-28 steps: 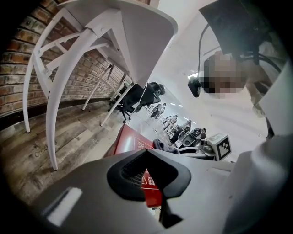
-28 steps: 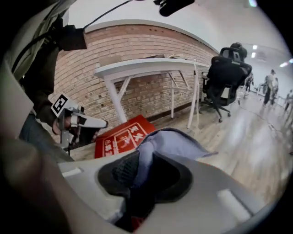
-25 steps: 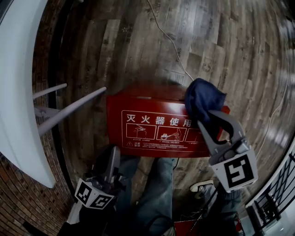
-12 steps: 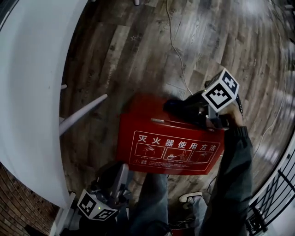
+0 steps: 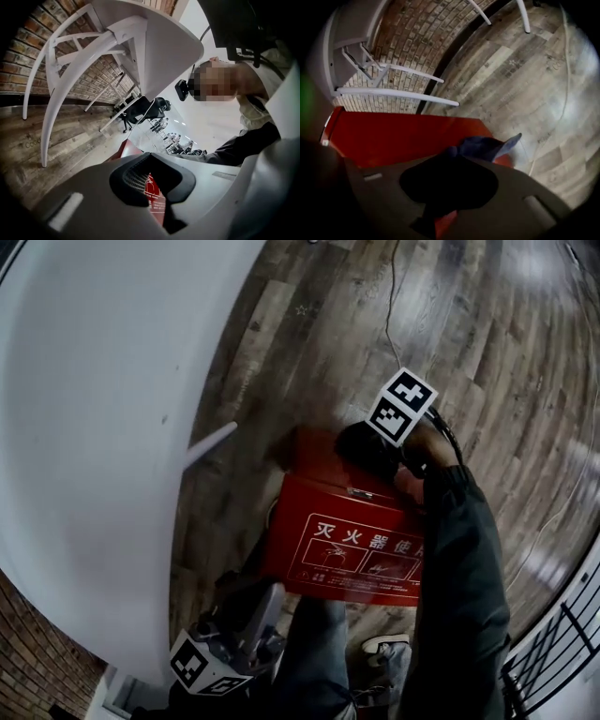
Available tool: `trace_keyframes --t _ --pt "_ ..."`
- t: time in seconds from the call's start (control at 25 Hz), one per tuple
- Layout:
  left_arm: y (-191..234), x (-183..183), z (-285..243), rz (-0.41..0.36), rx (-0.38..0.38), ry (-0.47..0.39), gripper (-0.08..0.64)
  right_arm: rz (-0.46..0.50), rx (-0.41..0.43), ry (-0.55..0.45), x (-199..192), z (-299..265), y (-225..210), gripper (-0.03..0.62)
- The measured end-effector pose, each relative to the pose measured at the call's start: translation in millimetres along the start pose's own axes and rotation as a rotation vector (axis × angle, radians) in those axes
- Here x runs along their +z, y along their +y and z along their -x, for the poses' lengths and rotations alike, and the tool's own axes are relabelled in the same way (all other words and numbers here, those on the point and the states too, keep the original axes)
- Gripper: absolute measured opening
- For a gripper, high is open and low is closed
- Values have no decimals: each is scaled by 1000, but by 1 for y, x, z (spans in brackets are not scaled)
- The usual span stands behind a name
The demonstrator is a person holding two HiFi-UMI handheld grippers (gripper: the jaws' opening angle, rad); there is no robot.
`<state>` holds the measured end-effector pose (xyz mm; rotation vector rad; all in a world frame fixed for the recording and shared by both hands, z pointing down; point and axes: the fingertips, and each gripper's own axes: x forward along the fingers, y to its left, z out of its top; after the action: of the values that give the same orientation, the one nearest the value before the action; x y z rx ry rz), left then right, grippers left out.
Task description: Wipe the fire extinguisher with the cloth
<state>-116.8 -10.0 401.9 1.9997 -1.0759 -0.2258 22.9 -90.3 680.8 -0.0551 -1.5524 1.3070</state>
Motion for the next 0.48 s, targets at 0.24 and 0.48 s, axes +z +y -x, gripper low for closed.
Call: trace_keyframes --t 0.24,0.48 --pt "-7 -6 1 9 0 -2 -3 -352 -12 -68 -105 28 -73 89" --pt "-23 -18 -2 -2 -29 17 -3 -281 -142 42 -129 18 -99 89"
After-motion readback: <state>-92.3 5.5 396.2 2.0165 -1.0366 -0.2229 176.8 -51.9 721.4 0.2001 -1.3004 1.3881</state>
